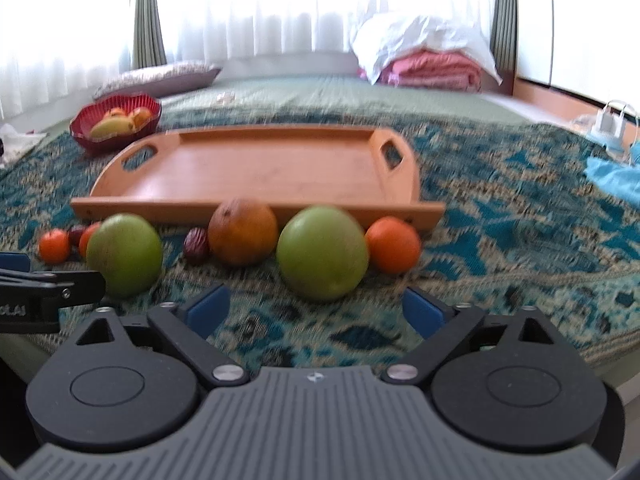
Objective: Organize fruits
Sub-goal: 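Move the left tool to a large green pomelo while the right tool approaches another green fruit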
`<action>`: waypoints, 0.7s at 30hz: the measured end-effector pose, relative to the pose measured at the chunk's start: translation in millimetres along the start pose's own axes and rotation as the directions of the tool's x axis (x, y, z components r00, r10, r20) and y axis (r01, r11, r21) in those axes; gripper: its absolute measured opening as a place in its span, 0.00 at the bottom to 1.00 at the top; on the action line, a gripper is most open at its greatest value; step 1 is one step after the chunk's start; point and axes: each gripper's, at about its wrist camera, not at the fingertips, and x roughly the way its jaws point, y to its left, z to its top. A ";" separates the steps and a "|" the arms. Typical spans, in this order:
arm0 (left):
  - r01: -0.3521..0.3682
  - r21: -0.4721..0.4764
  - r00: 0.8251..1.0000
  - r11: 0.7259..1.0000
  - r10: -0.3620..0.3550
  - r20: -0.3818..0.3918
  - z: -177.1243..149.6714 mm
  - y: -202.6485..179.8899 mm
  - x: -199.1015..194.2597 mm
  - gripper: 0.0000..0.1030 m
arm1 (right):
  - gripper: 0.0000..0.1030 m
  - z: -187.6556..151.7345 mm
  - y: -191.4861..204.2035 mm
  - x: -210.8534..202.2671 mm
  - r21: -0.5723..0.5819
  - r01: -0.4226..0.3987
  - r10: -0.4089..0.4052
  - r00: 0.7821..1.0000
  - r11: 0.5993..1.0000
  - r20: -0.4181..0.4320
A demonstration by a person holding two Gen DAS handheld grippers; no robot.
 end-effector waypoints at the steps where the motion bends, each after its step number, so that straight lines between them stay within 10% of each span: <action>1: 0.008 0.008 1.000 1.000 -0.008 0.015 1.9 -2.6 -2.0 0.96 | 0.91 1.5 -1.5 -0.8 0.002 0.004 -0.004 1.000 1.000 0.012; 7: 0.037 0.057 0.995 0.998 -0.042 0.085 8.3 -22.0 -6.8 0.96 | 0.78 5.9 -3.1 -4.0 -0.017 0.006 -0.004 0.996 1.000 0.086; 14: 0.045 0.056 0.996 0.997 -0.049 0.074 9.6 -33.0 0.2 0.74 | 0.52 4.9 -6.8 -1.6 0.014 -0.011 0.010 0.995 1.000 0.095; 21: 0.058 0.047 0.997 0.997 -0.060 0.045 9.8 -32.9 8.4 0.55 | 0.52 4.5 -6.1 2.1 0.006 -0.021 0.020 0.994 1.000 0.107</action>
